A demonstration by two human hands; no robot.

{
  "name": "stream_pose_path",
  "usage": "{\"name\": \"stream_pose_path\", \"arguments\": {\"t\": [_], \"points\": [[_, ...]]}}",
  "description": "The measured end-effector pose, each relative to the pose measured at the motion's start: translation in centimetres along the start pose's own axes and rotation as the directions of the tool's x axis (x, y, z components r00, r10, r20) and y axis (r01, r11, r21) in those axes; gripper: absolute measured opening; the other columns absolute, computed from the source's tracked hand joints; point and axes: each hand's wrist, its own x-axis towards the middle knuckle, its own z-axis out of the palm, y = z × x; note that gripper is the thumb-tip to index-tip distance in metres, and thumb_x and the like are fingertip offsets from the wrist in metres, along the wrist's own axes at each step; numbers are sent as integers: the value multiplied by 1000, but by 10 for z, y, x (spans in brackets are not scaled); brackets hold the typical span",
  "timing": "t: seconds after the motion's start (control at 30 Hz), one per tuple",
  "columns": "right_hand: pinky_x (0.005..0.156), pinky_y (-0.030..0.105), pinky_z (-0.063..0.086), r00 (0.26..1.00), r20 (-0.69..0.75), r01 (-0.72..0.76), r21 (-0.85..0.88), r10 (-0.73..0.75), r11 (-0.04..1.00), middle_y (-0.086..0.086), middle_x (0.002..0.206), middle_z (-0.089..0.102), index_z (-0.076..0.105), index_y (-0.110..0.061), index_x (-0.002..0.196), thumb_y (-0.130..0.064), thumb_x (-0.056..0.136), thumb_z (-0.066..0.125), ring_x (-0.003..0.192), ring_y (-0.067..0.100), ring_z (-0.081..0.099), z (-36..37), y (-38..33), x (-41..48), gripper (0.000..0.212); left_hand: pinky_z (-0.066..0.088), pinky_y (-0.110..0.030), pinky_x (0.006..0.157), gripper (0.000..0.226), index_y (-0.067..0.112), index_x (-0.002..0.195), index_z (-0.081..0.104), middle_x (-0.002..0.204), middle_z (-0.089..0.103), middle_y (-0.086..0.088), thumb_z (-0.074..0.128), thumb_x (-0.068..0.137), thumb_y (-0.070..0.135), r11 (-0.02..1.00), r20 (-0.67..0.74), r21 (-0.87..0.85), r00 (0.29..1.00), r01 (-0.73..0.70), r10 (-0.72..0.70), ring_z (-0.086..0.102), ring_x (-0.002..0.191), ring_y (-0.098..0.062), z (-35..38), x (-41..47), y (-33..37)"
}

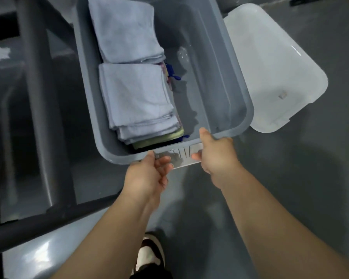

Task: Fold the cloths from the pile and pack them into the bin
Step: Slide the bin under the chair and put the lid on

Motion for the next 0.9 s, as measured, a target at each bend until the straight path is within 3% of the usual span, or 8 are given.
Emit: {"name": "stream_pose_path", "arguments": {"t": [0.13,0.23,0.33,0.4,0.47,0.57,0.73,0.9], "points": [[39,19,29,996,94,-3,-31,6,1000,1,109,72,57,-16,124,-53,101,55,48,9,68,-17,-10,16,43,33,-23,46,27,15,90,59,73,66,-2,48,106,35,971,16,239,1000,-11,7,57,53,-14,18,-7,2],[50,26,31,997,63,44,0,-44,999,-6,97,77,67,-16,101,-66,103,38,48,18,65,-51,-11,26,57,42,-28,49,26,12,80,58,74,65,-4,54,99,29,681,103,678,953,-276,284,58,59,-21,40,-23,3],[58,31,37,987,-146,77,103,-62,992,1,82,71,63,-15,81,-70,97,40,57,23,61,-97,3,71,61,43,-37,64,19,18,82,52,78,58,6,55,92,34,79,356,813,600,-577,717,54,76,-21,69,-29,2],[65,33,42,978,-206,38,64,-24,997,8,88,66,66,-15,88,-71,87,49,69,28,61,-117,14,107,58,41,-39,73,22,21,94,53,89,50,7,56,90,42,-264,539,756,341,-599,770,49,86,-24,93,-21,-2],[79,36,43,957,-289,26,0,-25,1000,14,109,69,68,-6,116,-60,90,59,94,36,65,-129,19,146,61,43,-41,77,34,20,106,56,98,53,1,51,90,50,-415,628,719,264,-558,732,50,92,-27,122,-9,-12],[85,28,39,941,-336,22,-32,-32,999,18,140,60,52,5,141,-41,98,63,125,35,60,-141,20,206,64,41,-39,70,33,24,100,48,91,53,2,39,97,55,-573,719,680,268,-457,641,55,90,-28,164,11,-31],[92,39,46,967,-234,-53,196,100,979,20,153,48,41,3,150,-12,108,44,135,36,53,-149,18,257,45,24,-31,53,35,27,80,30,64,43,6,43,96,54,-639,715,674,107,-371,691,42,58,-24,183,32,-39],[40,15,42,985,-140,-20,503,105,864,2,96,72,63,-10,133,2,96,47,67,11,64,-148,1,219,42,37,-36,60,33,28,93,41,89,61,5,32,98,60,-556,675,731,302,-395,673,60,85,-25,185,19,-37]]}}
